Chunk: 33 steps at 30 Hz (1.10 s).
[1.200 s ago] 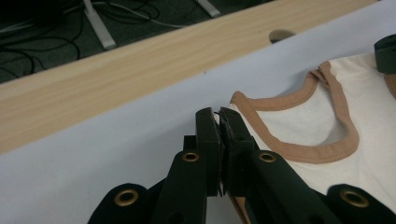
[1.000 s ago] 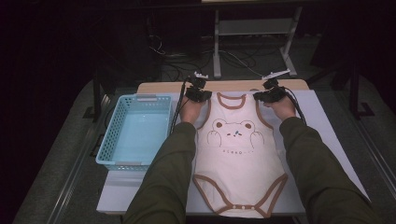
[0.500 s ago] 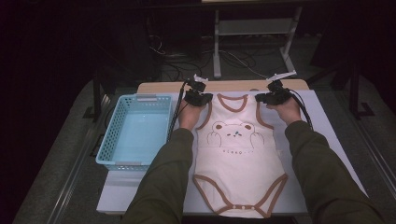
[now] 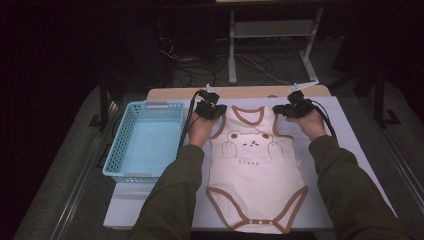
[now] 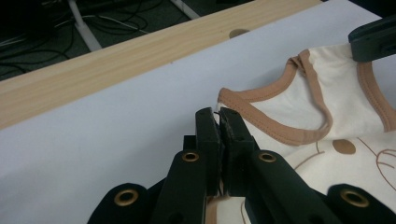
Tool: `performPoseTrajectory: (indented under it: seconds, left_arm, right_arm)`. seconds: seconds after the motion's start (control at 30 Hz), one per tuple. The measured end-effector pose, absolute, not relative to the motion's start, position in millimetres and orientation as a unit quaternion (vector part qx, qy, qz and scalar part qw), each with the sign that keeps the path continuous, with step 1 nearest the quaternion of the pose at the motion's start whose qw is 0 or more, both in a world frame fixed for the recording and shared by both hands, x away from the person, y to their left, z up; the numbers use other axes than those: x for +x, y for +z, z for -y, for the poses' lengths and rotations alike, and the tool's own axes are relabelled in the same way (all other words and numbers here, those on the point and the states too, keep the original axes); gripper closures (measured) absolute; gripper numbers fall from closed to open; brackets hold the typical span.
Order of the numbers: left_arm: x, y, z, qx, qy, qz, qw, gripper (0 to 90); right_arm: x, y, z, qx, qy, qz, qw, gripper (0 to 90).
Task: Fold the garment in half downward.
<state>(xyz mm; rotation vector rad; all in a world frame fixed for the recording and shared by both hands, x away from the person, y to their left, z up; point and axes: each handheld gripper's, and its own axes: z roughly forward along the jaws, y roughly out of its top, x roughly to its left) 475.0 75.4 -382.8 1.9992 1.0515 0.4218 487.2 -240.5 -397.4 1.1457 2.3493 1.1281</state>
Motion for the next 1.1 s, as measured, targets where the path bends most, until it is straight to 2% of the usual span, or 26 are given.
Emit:
performPoseTrajectory:
  seconds: [0.63,1.1]
  left_arm:
    - [432,-389,-80,0.797,0.156,-0.420,0.406,86.7]
    - [398,-399,-83,0.804,0.154,-0.399,0.414,86.7]
  right_arm:
    - [459,-402,236,0.378,0.401,-0.824,0.131,81.5]
    - [431,-410,238,0.367,0.430,-0.818,0.109,81.5]
